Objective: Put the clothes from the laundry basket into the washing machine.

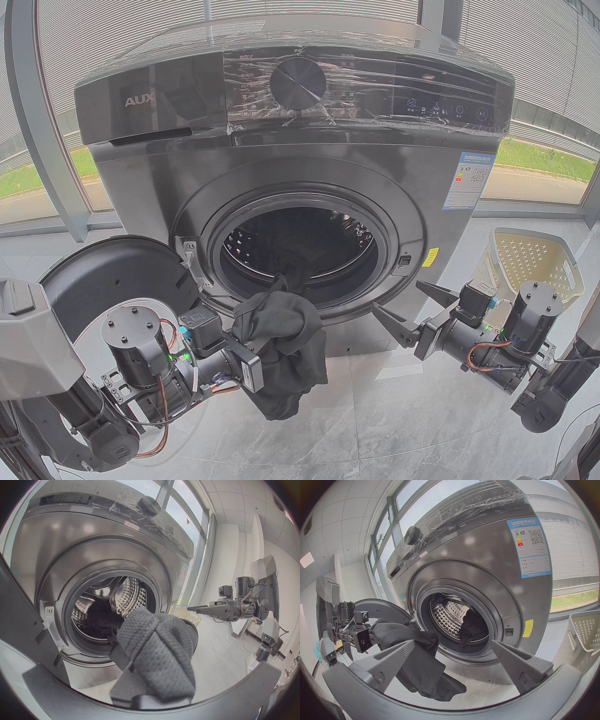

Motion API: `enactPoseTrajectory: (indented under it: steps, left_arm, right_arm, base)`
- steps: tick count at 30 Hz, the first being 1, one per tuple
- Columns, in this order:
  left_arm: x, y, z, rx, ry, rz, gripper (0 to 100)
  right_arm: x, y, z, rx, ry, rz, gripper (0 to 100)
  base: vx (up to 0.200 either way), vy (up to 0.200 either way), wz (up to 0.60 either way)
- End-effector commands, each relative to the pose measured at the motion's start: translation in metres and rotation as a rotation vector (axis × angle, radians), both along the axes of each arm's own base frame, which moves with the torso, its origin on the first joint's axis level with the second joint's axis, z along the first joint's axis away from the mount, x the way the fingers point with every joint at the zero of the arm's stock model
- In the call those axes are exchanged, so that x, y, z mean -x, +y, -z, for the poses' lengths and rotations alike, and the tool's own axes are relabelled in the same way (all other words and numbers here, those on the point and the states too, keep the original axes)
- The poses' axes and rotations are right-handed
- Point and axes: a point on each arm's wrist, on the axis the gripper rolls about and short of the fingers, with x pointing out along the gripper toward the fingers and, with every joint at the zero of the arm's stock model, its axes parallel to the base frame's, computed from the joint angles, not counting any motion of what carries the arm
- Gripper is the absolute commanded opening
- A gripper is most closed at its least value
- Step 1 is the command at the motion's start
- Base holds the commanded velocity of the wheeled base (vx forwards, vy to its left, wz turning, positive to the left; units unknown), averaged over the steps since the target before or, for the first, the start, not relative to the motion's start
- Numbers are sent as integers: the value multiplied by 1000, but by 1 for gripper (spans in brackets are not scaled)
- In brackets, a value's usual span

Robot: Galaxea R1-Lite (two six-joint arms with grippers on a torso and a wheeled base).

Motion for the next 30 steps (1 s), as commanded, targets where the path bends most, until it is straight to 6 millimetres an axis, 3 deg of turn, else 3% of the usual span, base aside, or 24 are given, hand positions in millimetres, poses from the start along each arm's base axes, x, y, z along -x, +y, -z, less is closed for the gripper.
enactPoseTrajectory:
  steps: [1,5,18,25,30]
  left_arm:
    - [0,0,1,-3,4,1,0]
    - [0,0,1,-3,4,2,0]
    - [5,-12,-2,2,-17,47,0]
    - [-5,-22,-3,16,-40,46,0]
    - [-26,-36,2,26,-59,36,0]
  right_arm:
    - [0,0,0,0,-1,-1,100]
    - [0,0,0,-1,-2,-1,100]
    - [11,8,3,12,16,-46,100]
    - [16,16,5,14,20,-75,100]
    - [17,18,5,13,22,-82,100]
  base:
    - [0,0,0]
    - [150,0,0]
    - [0,0,0]
    - [0,0,0]
    - [0,0,0]
